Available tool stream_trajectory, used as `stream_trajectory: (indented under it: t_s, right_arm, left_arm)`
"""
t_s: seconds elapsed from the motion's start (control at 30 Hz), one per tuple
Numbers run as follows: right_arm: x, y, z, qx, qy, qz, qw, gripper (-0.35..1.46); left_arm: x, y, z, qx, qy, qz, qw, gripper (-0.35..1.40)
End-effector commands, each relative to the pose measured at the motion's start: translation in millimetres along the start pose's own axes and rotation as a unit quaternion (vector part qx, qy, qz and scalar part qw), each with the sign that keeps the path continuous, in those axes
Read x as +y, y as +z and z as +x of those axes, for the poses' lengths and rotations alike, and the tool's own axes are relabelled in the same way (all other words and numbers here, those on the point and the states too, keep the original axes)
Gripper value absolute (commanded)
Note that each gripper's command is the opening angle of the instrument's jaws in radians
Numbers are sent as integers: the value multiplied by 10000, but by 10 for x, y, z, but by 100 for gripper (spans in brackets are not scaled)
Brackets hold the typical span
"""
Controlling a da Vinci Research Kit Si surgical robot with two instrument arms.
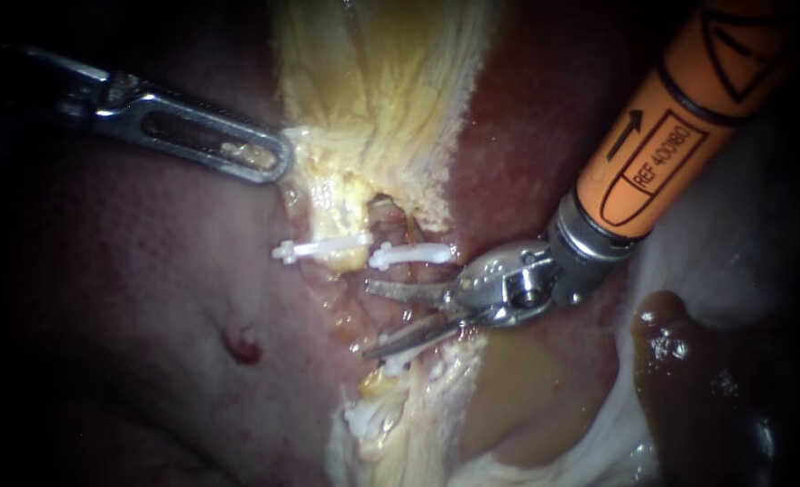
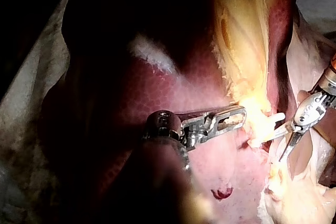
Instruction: Go to the cutting position right tube
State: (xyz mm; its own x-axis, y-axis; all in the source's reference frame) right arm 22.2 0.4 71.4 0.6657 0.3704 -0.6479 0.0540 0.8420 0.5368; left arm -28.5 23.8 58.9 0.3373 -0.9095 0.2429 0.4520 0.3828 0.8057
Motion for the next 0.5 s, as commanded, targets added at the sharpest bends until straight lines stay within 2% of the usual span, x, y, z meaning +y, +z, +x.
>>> stream_trajectory:
  t_s: [0.03,0.5]
  right_arm:
    - [0,0,0,1,-1,1,10000,146]
    - [-1,-6,-2,1,-9,18,10000,146]
  left_arm:
    - [0,0,0,1,-1,-1,10000,-35]
    - [0,0,0,0,-2,-2,10000,-35]
